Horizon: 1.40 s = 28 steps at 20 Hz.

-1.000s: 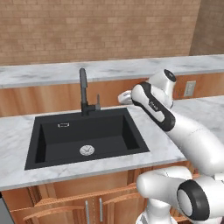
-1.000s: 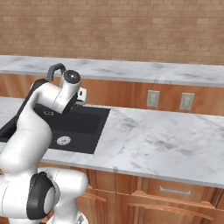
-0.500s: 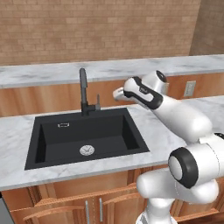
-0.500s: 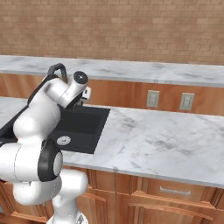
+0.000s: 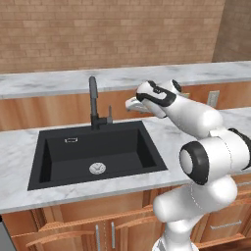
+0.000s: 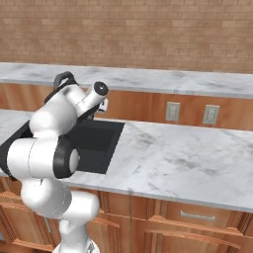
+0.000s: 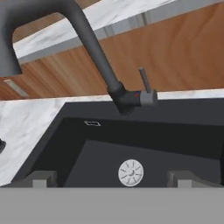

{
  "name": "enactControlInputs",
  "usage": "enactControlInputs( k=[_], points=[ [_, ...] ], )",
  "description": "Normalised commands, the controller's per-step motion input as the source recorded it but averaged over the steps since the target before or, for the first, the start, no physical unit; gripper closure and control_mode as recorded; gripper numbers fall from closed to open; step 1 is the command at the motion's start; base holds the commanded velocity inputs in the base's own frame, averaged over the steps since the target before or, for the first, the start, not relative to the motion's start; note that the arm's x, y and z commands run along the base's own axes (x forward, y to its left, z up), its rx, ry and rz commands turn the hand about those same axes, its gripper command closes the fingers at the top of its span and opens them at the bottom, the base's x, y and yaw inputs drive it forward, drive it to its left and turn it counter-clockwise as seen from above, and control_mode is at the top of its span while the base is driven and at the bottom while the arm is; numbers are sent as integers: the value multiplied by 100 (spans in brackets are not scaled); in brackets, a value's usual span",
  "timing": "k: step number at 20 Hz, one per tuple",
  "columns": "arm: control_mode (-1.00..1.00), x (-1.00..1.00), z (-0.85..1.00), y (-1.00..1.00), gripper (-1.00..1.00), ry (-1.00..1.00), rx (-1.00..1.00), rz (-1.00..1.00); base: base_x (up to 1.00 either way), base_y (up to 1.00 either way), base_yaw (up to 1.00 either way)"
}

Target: Turn on the sink faucet and place the jug under the water for a few seconds to fill it up.

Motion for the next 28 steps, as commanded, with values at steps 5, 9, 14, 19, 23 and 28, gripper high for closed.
enactControlInputs(
  k=[5,9,14,19,23,28],
  points=[
    [-100,48,-21,11,-100,0,4,0,0,0,0],
    [-100,49,-26,17,-100,-1,5,0,0,0,0],
    [-100,44,-25,7,-100,-1,9,0,0,0,0],
    [-100,50,-11,0,-100,0,1,7,0,0,0],
    [-100,40,-8,2,-100,0,4,10,0,0,0],
    [-100,47,-15,4,-100,0,4,3,0,0,0]
  ],
)
